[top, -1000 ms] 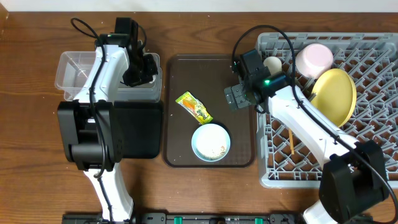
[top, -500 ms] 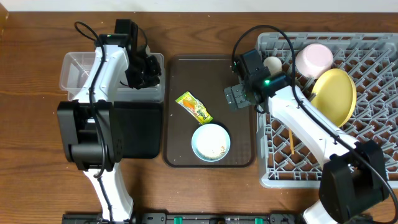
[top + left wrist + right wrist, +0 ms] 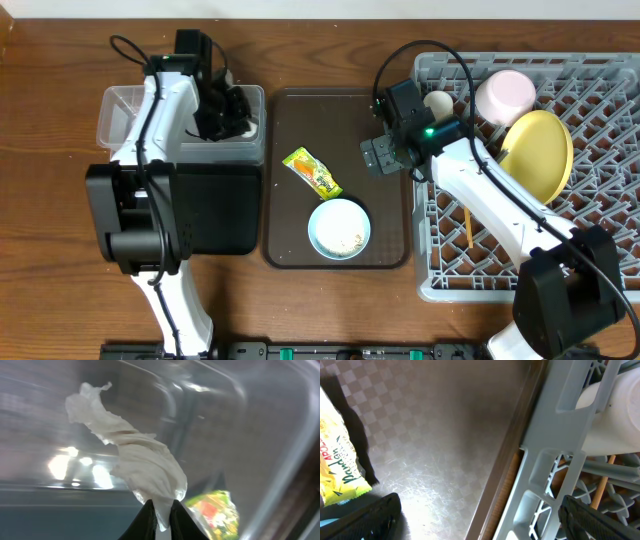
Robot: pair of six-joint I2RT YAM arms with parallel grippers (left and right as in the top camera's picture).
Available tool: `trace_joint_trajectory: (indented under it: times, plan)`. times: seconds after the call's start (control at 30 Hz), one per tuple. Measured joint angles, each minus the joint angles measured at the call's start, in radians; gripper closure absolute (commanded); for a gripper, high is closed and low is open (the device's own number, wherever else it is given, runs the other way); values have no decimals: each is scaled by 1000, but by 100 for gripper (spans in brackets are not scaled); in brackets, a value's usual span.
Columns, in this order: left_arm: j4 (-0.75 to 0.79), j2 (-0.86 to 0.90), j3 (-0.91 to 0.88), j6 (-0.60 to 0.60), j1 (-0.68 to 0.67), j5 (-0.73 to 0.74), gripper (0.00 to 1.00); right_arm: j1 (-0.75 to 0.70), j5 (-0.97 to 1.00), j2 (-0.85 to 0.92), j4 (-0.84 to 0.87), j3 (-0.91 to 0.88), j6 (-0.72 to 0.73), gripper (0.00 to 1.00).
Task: Sort waste into correct bins and load items into the dishwasher rack
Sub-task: 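Open the left gripper to drop the tissue into the clear bin, then move the left gripper back to the yellow snack wrapper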
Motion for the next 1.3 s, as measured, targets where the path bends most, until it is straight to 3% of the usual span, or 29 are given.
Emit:
trace_joint_trajectory:
  times: [0.27, 0.33, 0.43, 0.6, 0.77, 0.83, 0.87, 1.0, 1.2, 1.3]
  plan:
    - [18, 0, 0, 0, 27, -132, 85, 0, 0, 0, 0, 0, 0, 1]
    - [27, 0, 0, 8, 30, -149, 62, 0, 0, 0, 0, 0, 0, 1]
    - [30, 0, 0, 10, 31, -161, 48, 0, 0, 0, 0, 0, 0, 1]
    - [15, -18, 0, 7, 31, -175, 46, 0, 0, 0, 0, 0, 0, 1]
    - [-7, -165, 1, -13, 29, -175, 43, 0, 0, 0, 0, 0, 0, 1]
    - [-39, -267, 5, -19, 24, -176, 28, 0, 0, 0, 0, 0, 0, 1]
    - [-53, -306, 9, -22, 21, -177, 11, 0, 0, 0, 0, 0, 0, 1]
    - [-96, -487, 31, -37, -12, -175, 11, 0, 0, 0, 0, 0, 0, 1]
    - [-172, -593, 38, -76, -59, -175, 35, 0, 0, 0, 0, 0, 0, 1]
    - [-209, -589, 30, -101, -106, -175, 41, 0, 0, 0, 0, 0, 0, 1]
